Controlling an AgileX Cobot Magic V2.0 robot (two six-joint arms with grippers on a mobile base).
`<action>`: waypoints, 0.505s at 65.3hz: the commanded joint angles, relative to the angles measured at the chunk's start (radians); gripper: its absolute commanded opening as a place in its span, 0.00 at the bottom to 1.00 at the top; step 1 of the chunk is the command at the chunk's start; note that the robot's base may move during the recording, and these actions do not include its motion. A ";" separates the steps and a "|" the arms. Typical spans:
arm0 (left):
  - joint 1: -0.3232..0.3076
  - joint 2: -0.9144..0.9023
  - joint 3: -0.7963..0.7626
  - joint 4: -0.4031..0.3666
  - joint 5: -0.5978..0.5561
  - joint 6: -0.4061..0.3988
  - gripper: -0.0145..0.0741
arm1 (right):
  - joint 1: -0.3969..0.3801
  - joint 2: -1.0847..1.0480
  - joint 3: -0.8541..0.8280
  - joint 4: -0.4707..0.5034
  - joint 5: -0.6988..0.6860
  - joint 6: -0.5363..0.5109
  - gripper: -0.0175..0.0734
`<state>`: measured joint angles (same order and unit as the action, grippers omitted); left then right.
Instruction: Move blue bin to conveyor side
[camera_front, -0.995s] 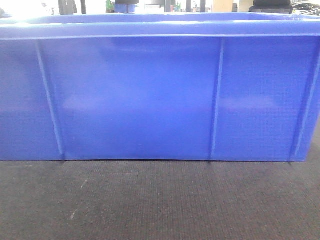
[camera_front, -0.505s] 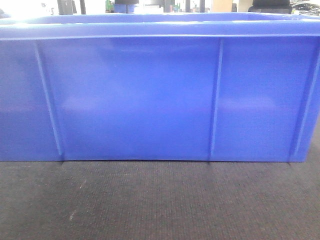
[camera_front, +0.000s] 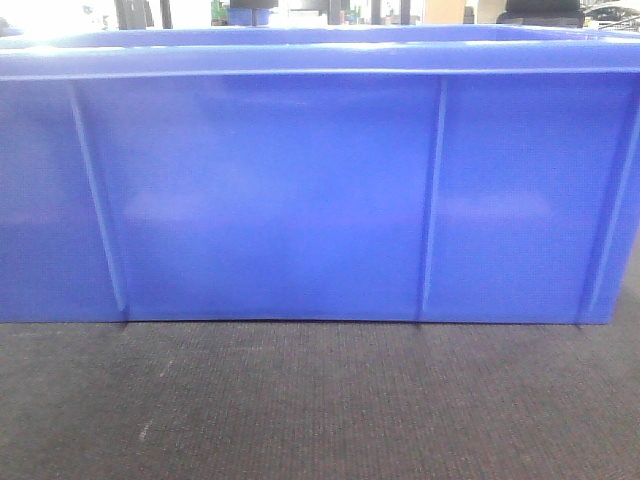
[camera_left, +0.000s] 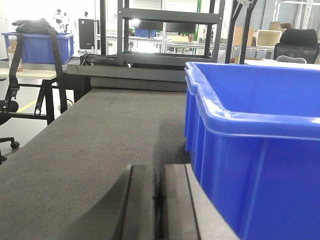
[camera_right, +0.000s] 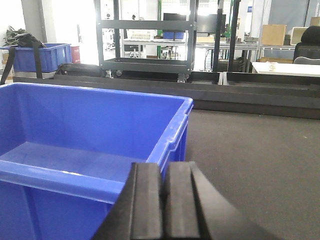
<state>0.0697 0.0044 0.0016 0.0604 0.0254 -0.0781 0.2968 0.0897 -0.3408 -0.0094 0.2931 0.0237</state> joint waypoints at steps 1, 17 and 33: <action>0.004 -0.004 -0.002 -0.006 -0.019 0.003 0.17 | 0.001 -0.003 0.003 -0.008 -0.024 -0.008 0.11; 0.004 -0.004 -0.002 -0.006 -0.019 0.003 0.17 | -0.001 -0.003 0.005 -0.003 -0.025 -0.008 0.11; 0.004 -0.004 -0.002 -0.006 -0.019 0.003 0.17 | -0.181 -0.012 0.083 0.127 -0.079 -0.165 0.11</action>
<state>0.0697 0.0044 0.0016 0.0604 0.0238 -0.0781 0.1812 0.0890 -0.2998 0.0659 0.2602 -0.0852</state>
